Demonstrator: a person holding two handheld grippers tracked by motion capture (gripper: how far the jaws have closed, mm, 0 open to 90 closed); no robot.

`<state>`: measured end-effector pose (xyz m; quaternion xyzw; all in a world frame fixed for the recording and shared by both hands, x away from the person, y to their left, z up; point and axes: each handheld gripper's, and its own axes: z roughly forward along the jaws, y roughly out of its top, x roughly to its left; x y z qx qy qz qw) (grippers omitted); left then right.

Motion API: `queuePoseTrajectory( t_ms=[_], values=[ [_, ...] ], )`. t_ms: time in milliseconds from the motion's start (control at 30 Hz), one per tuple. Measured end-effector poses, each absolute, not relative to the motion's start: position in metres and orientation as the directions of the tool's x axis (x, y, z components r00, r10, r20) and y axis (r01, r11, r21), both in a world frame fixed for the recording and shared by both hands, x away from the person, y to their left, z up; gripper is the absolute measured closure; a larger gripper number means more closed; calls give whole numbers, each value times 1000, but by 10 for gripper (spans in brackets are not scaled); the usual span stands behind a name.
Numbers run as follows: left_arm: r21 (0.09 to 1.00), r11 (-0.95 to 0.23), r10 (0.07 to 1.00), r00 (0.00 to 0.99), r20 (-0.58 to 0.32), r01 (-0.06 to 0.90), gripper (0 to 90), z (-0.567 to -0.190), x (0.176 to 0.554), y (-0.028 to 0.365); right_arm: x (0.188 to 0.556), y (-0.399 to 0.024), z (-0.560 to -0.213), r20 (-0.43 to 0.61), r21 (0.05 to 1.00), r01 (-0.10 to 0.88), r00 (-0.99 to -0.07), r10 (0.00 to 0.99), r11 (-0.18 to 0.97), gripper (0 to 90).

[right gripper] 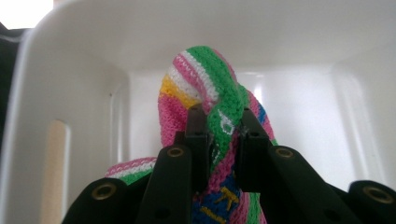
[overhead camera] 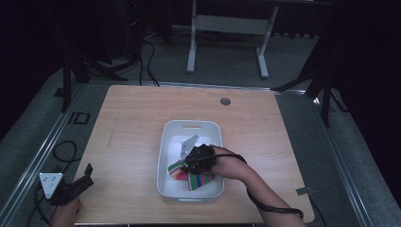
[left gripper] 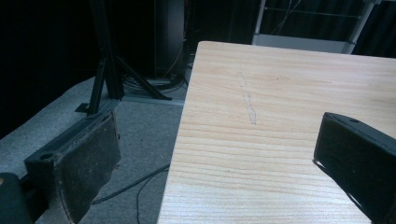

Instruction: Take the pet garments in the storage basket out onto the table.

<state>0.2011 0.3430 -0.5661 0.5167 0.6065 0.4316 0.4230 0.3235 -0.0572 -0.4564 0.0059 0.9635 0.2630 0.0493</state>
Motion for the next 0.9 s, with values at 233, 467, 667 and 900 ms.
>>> queuePoseTrajectory(
  t_ms=[233, 467, 667, 900],
  values=[
    [960, 94, 992, -109, -67, 263, 10, -566, 201, 343, 328, -70, -433, -106, 585, 3, -991, 81, 811, 785],
    [960, 93, 992, -110, -66, 264, 10, -566, 201, 343, 333, -82, -407, -127, 663, 12, -984, 128, 749, 784],
    [960, 94, 992, -110, -67, 264, 9, -566, 201, 343, 339, -93, -378, -147, 730, 17, -972, 181, 684, 784],
    [960, 94, 992, -110, -67, 264, 10, -566, 201, 343, 345, -105, -357, -164, 774, 23, -958, 235, 633, 784]
  ],
)
